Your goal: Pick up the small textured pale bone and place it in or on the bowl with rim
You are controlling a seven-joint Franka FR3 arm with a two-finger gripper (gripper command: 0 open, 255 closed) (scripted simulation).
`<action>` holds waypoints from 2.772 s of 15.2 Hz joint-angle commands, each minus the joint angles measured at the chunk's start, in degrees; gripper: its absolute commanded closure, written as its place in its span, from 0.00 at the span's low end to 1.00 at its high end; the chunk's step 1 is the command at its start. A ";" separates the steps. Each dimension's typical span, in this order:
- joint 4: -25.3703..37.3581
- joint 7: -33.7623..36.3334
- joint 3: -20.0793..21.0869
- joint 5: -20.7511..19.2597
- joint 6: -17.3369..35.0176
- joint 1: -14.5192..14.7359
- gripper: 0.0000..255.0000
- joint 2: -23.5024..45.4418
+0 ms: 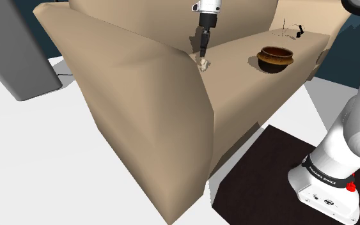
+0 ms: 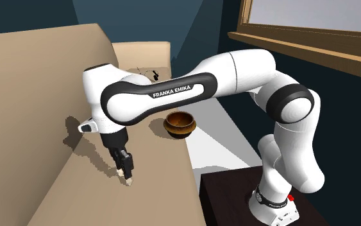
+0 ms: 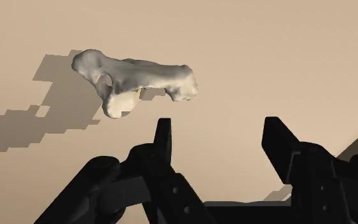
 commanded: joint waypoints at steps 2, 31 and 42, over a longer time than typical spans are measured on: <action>0.00 0.00 0.00 0.00 0.00 0.00 1.00 0.00; 5.48 -48.40 1.77 8.82 -2.04 -10.99 0.00 9.55; 5.48 -48.40 1.77 8.82 -2.04 -10.99 1.00 9.55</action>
